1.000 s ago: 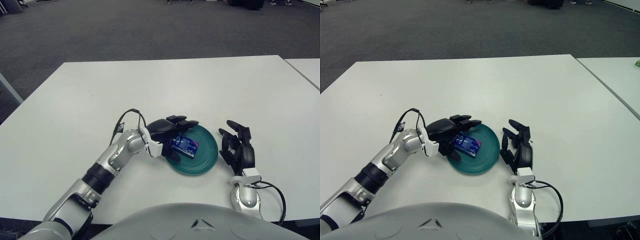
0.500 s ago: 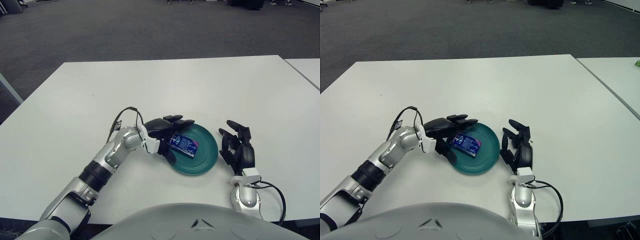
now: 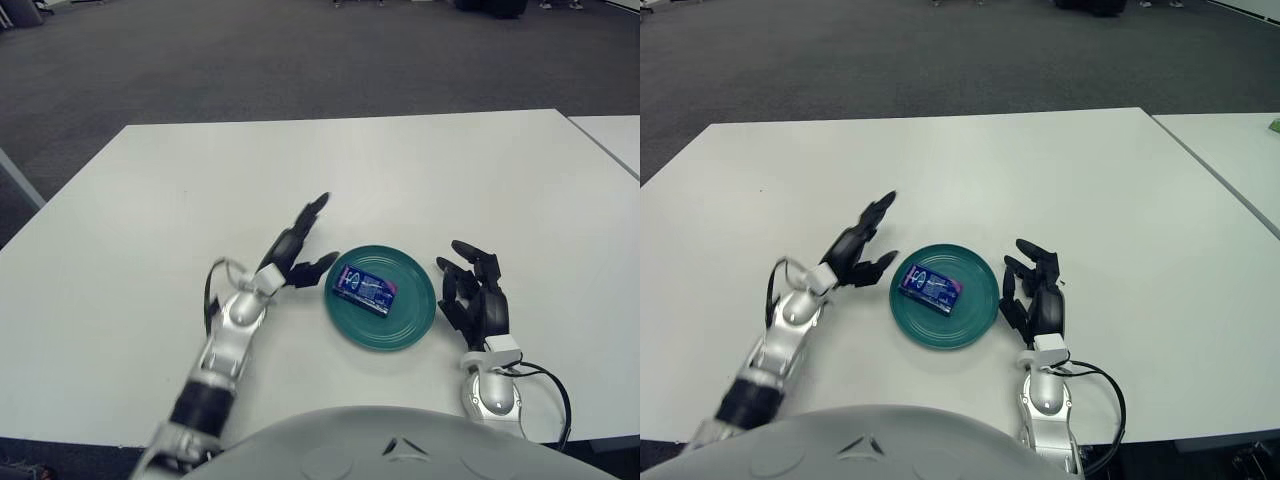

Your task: Put the gum into the plate.

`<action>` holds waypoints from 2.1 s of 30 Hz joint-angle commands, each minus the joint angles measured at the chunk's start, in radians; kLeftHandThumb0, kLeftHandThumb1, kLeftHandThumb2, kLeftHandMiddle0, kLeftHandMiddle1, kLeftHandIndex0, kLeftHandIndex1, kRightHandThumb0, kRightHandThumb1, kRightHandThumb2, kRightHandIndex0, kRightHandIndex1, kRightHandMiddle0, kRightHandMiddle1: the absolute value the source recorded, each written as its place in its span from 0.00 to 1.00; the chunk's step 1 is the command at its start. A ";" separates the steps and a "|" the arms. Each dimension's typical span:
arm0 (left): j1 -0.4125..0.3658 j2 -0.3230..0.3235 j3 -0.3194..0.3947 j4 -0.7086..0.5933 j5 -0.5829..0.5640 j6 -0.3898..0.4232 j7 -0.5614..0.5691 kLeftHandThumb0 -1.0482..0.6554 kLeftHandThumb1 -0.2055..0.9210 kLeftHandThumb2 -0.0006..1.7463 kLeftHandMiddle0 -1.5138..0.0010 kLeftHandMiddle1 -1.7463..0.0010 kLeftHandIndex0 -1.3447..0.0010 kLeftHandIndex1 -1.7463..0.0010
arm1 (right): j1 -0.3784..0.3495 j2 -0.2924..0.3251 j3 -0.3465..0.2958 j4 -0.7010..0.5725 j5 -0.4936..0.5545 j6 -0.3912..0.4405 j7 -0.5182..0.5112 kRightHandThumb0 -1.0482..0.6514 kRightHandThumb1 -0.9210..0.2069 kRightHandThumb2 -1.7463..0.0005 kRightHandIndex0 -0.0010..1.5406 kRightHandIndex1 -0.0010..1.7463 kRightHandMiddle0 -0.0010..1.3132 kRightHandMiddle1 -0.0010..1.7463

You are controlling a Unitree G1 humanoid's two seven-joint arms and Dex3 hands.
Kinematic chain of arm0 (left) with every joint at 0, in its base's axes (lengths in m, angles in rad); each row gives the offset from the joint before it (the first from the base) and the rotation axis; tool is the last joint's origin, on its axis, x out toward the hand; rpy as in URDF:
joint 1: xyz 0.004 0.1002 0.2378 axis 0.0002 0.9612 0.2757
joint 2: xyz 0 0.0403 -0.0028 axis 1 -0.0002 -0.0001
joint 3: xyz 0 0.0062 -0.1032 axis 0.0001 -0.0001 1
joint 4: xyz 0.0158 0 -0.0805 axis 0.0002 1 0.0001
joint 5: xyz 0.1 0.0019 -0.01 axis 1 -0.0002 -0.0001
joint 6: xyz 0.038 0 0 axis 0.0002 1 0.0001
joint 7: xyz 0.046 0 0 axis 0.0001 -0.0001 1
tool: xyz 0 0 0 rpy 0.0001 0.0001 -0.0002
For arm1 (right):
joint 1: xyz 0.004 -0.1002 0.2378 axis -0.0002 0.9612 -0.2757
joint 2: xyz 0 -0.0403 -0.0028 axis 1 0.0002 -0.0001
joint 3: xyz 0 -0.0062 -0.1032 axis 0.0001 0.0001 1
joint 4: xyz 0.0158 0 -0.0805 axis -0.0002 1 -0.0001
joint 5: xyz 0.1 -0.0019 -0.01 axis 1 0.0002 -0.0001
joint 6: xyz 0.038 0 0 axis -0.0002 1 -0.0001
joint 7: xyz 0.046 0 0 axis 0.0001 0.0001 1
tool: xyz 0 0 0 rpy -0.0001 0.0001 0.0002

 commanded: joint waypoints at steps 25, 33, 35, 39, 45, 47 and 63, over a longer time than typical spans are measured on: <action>0.166 -0.194 0.112 0.088 -0.117 -0.108 0.164 0.17 1.00 0.46 0.60 0.10 0.69 0.02 | 0.071 -0.015 -0.017 -0.007 0.034 0.122 0.054 0.27 0.00 0.60 0.25 0.31 0.00 0.60; 0.191 -0.204 0.084 0.102 -0.117 -0.138 0.161 0.21 1.00 0.42 0.55 0.01 0.62 0.00 | 0.075 -0.025 -0.032 -0.015 0.033 0.135 0.065 0.28 0.00 0.60 0.26 0.31 0.00 0.59; 0.195 -0.203 0.078 0.105 -0.117 -0.144 0.157 0.21 1.00 0.41 0.55 0.00 0.62 0.00 | 0.075 -0.026 -0.036 -0.015 0.033 0.137 0.067 0.27 0.00 0.60 0.27 0.31 0.00 0.59; 0.204 -0.194 0.062 0.107 -0.117 -0.155 0.143 0.20 1.00 0.40 0.54 0.00 0.65 0.00 | 0.074 -0.028 -0.041 -0.015 0.033 0.140 0.071 0.27 0.00 0.60 0.27 0.31 0.00 0.60; 0.219 -0.177 0.039 0.093 -0.104 -0.162 0.131 0.19 1.00 0.40 0.54 0.00 0.69 0.01 | 0.074 -0.026 -0.046 -0.018 0.031 0.147 0.077 0.27 0.00 0.61 0.27 0.32 0.00 0.61; 0.224 -0.173 0.034 0.086 -0.104 -0.161 0.127 0.19 1.00 0.41 0.54 0.00 0.71 0.02 | 0.073 -0.026 -0.046 -0.019 0.030 0.150 0.077 0.27 0.00 0.61 0.27 0.32 0.00 0.61; 0.265 -0.149 -0.002 0.032 -0.093 -0.147 0.098 0.21 1.00 0.45 0.55 0.00 0.73 0.00 | 0.076 -0.020 -0.040 -0.028 0.021 0.160 0.079 0.27 0.00 0.61 0.27 0.32 0.00 0.59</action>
